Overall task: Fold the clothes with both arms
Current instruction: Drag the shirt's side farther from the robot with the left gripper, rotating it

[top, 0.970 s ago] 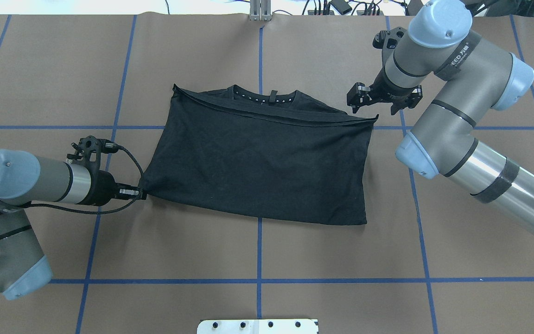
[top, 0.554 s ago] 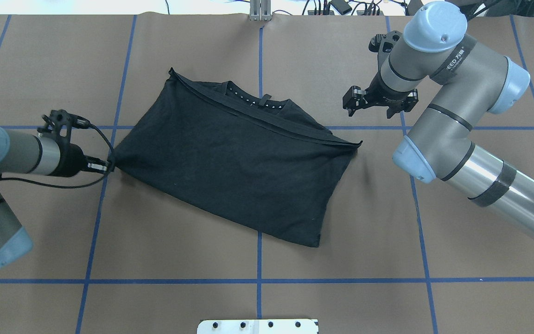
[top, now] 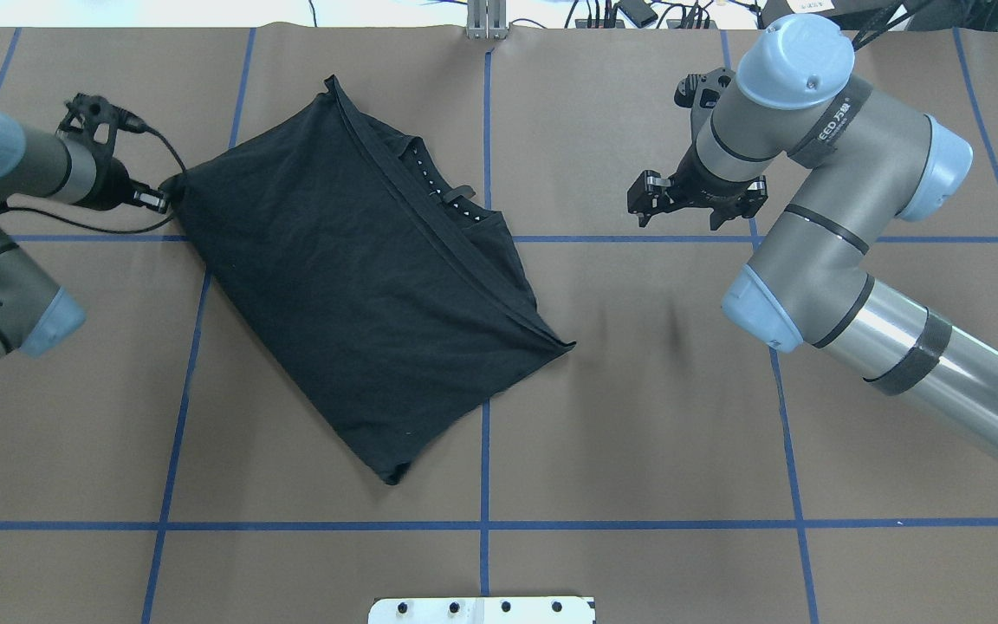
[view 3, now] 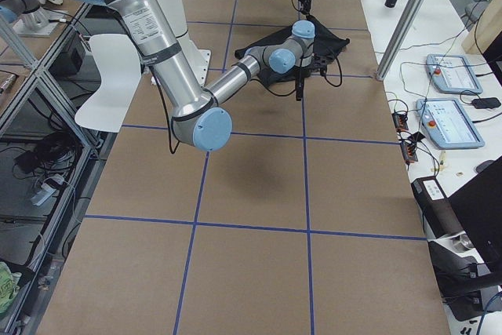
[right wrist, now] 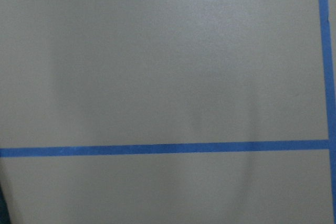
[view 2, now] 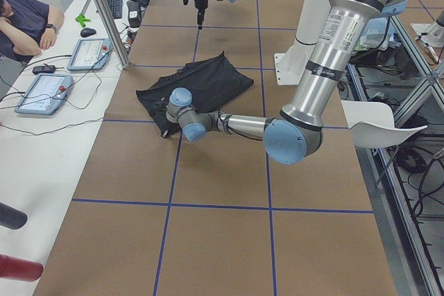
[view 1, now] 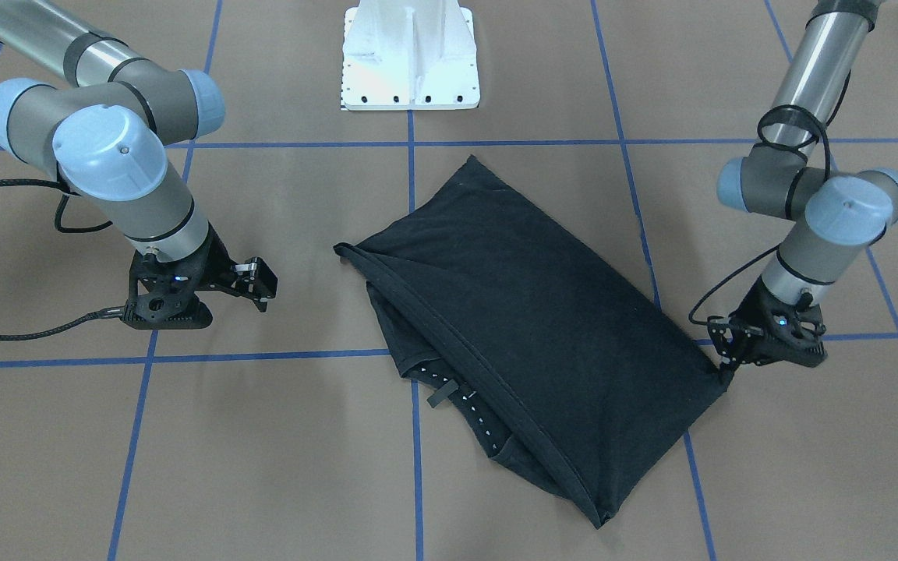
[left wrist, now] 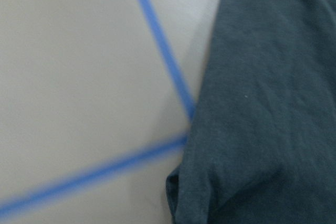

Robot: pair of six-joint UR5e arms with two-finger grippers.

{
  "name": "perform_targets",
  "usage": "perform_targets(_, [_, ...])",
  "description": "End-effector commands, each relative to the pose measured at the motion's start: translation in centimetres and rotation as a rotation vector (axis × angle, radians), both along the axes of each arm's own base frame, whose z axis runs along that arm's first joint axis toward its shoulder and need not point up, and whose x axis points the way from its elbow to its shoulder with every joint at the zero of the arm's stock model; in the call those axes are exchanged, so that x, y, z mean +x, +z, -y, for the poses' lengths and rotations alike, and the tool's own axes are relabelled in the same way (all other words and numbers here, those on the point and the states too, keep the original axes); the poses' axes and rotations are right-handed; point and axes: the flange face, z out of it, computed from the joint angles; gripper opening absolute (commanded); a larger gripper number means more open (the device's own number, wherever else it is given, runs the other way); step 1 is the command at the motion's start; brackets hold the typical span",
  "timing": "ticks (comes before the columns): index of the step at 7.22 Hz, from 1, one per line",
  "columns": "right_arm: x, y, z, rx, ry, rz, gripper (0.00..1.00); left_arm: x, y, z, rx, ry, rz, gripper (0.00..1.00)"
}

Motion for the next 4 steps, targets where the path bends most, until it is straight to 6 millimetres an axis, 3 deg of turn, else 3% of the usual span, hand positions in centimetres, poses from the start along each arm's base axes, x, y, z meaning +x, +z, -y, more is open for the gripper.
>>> perform_targets(1, [-0.8, -0.5, -0.5, -0.002, -0.003, 0.007, 1.0, 1.7, -2.2, 8.5, 0.005, -0.049, 0.073, 0.0])
perform_targets(3, [-1.1, -0.5, -0.6, -0.005, -0.003, 0.007, 1.0, 0.6, -2.9, 9.8, 0.056, -0.047, 0.075, 0.0])
perform_targets(4, [-1.5, -1.0, -0.6, -0.01, 0.004, 0.015, 1.0, 0.1, -3.7, 9.5, 0.098, -0.024, 0.02, 0.99])
